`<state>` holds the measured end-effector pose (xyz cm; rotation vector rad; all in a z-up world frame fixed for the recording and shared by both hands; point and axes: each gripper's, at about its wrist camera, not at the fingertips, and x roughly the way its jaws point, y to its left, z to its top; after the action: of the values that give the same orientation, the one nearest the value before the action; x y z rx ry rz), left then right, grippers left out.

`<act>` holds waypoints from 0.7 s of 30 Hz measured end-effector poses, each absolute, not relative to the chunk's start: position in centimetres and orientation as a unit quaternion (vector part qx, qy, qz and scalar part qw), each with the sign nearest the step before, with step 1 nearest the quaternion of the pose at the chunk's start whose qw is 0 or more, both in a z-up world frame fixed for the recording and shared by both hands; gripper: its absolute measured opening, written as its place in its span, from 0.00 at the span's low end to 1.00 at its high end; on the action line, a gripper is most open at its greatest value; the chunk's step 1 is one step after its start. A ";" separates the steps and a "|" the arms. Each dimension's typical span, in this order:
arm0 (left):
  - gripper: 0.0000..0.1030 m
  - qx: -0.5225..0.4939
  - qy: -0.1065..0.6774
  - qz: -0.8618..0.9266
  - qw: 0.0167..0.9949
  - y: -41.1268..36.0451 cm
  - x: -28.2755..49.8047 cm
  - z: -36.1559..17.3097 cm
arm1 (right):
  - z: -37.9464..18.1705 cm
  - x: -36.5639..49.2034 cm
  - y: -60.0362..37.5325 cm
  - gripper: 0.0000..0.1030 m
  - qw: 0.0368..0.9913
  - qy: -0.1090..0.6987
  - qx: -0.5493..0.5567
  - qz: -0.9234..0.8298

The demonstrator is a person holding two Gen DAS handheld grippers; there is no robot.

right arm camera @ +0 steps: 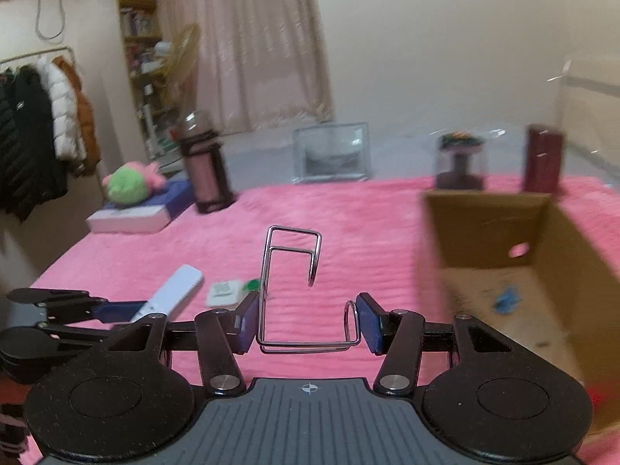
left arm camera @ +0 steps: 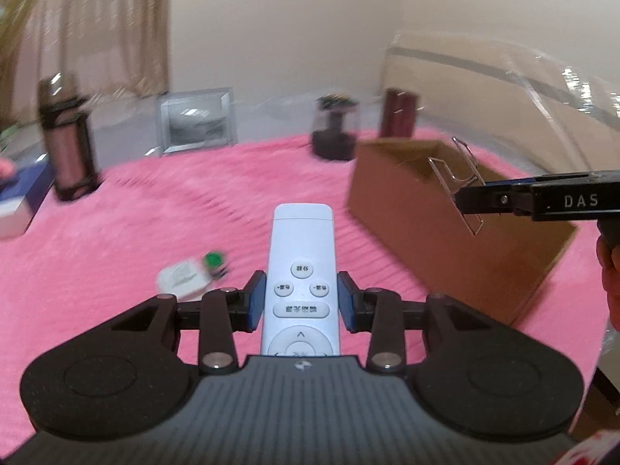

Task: Organize rigid objects
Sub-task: 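Grasp the metal wire stand with the right tool and lift it, then carry the remote and wire stand over the cardboard box with both tools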

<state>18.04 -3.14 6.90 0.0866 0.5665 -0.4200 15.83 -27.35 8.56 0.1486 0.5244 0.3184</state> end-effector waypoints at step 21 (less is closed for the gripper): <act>0.32 0.075 0.303 -0.344 0.886 -24.7 24.0 9.7 | 6.6 18.6 -44.5 0.48 0.932 0.350 0.015 0.096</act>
<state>23.95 -24.74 9.66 0.1564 0.6305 -0.7149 18.56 -44.51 6.59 0.0315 0.7154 0.1958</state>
